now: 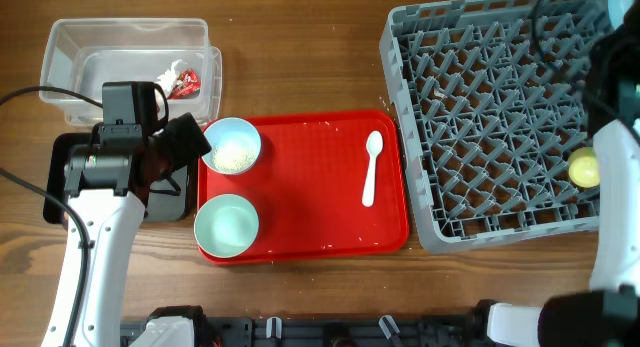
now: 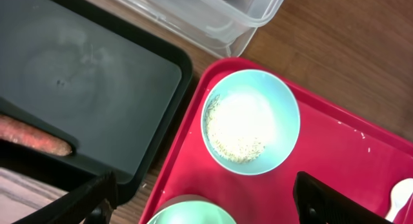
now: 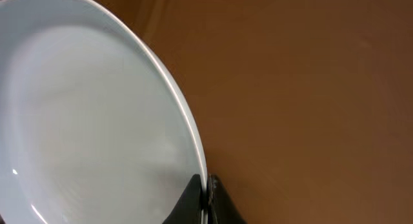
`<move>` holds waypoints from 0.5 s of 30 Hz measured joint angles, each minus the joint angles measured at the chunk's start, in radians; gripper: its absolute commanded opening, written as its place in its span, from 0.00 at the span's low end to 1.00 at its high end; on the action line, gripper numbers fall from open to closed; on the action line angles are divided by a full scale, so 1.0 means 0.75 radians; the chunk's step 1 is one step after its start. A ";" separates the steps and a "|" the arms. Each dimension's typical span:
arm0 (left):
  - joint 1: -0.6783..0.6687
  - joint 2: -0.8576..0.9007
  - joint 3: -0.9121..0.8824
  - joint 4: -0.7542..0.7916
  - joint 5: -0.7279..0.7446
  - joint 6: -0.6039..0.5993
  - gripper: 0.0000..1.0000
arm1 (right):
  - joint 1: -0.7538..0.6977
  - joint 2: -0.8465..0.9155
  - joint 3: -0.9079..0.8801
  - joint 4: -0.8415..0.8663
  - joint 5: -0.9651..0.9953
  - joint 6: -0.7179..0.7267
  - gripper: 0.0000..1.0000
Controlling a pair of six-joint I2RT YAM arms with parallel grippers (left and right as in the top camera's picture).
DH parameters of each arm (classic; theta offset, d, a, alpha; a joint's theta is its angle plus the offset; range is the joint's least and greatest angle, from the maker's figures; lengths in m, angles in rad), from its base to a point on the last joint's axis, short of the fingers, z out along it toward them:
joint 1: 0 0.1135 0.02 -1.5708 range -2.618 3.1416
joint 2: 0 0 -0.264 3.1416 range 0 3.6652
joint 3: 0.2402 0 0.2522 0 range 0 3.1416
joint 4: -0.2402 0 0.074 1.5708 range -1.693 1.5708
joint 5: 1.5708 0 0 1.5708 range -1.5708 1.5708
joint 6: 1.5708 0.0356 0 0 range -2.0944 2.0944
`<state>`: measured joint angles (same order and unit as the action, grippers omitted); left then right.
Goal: Sort waste into correct bins and load items into the dishwasher rack
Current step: 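Lift the blue plate and stand it upright in the rack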
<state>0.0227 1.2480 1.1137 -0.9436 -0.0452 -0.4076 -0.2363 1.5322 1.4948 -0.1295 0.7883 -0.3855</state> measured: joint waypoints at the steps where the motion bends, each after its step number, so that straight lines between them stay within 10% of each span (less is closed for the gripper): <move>1: 0.000 0.000 0.000 -0.001 -0.009 0.000 0.87 | -0.027 0.046 0.000 0.028 -0.020 -0.035 0.04; 15: 0.000 0.000 0.000 -0.005 -0.049 0.001 0.87 | -0.140 0.495 0.000 0.274 -0.120 -0.176 0.04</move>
<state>0.0227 1.2480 1.1137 -0.9474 -0.0818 -0.4072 -0.3412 1.9034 1.4948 0.0757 0.6983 -0.5179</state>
